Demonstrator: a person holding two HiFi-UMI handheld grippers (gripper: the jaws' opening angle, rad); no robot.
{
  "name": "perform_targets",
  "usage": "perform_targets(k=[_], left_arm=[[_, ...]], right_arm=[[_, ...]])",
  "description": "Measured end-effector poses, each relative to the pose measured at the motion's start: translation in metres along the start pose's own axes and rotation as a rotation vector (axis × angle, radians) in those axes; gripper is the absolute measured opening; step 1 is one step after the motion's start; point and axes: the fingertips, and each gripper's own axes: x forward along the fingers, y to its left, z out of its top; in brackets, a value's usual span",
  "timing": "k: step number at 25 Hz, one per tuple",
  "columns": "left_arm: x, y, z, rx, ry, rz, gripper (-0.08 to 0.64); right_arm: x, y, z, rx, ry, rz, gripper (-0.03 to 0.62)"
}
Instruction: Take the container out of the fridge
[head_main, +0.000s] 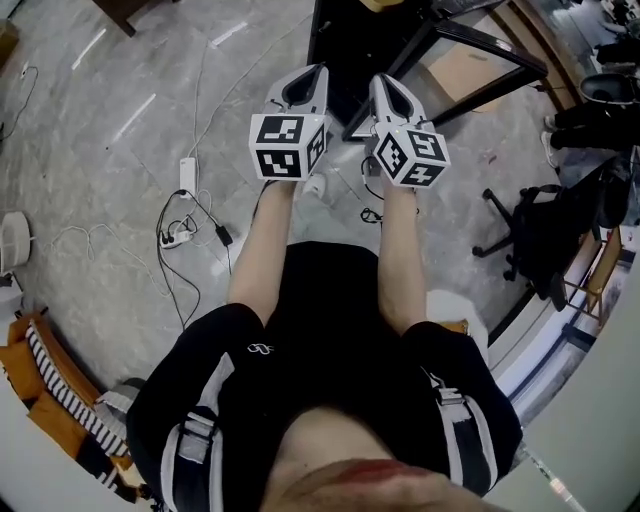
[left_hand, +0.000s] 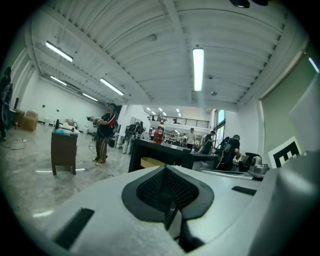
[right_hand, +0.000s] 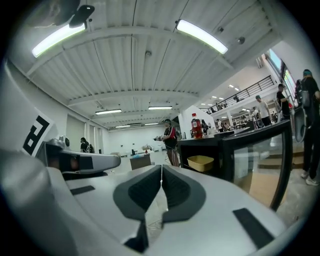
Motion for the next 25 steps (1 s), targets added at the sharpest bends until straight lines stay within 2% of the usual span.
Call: perform_targets(k=[6,10,13,17,25], left_arm=[[0.070,0.037,0.015,0.047,0.040,-0.005,0.010],[0.111,0.071,0.026,0.056,0.058,0.034,0.011],[0.146,0.075,0.031,0.047,0.046,0.031,0.010],[0.182,0.059,0.030,0.046,0.029,-0.001,0.011],[0.214,0.064,0.025,0.058,0.065,-0.027,0.011]], right_arm=[[0.081,-0.022,0.020,-0.081,0.011,-0.020,0.012],[0.130,-0.036,0.037,-0.155,0.015,-0.016,0.012],[0.155,-0.056,0.043,-0.195,0.027,-0.013,0.012],[0.165,-0.084,0.042,-0.216,0.043,-0.025,0.012],[0.190,-0.104,0.038,-0.215,0.064,-0.049,0.012]])
